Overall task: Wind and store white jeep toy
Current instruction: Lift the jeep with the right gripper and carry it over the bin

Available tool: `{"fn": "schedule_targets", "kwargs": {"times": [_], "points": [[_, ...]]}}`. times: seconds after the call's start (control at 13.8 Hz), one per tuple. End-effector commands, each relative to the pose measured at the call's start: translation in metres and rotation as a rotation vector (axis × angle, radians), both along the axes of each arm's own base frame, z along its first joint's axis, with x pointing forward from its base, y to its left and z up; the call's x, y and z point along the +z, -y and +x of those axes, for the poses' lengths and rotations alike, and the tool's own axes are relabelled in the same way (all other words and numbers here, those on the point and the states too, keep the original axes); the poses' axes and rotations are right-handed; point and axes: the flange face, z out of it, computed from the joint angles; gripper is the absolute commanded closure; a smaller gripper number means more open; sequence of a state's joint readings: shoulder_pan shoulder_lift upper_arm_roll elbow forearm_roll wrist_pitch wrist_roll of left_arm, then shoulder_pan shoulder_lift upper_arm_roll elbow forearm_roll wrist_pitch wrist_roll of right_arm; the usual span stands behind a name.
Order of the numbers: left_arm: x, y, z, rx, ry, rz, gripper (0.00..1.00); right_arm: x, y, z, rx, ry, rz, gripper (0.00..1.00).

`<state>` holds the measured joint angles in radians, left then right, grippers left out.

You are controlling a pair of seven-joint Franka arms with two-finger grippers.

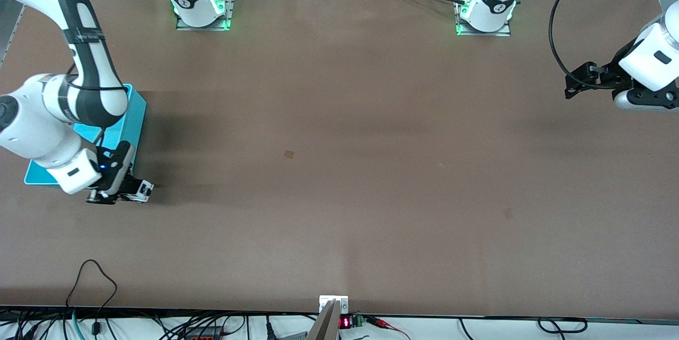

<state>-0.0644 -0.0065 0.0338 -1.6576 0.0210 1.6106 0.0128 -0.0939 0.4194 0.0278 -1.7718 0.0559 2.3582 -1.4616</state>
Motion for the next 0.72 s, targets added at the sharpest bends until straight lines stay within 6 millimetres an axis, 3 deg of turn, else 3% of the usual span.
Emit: {"fn": "schedule_targets", "kwargs": {"times": [0.0, 0.36, 0.43, 0.65], "points": [[0.008, 0.002, -0.003, -0.006, 0.0, -0.011, 0.0, 0.019, 0.04, -0.014, -0.284, -0.052, 0.025, 1.0], [0.008, -0.001, -0.003, -0.002, 0.003, -0.012, 0.0, 0.016, 0.112, -0.038, -0.733, -0.121, -0.016, 1.0], [0.008, -0.005, -0.003, 0.006, 0.0, -0.011, 0.0, 0.009, 0.126, -0.048, -0.858, -0.154, -0.033, 1.0], [0.007, -0.017, -0.004, 0.026, -0.006, -0.012, 0.0, -0.025, 0.141, -0.076, -1.131, -0.231, -0.055, 1.0]]}}
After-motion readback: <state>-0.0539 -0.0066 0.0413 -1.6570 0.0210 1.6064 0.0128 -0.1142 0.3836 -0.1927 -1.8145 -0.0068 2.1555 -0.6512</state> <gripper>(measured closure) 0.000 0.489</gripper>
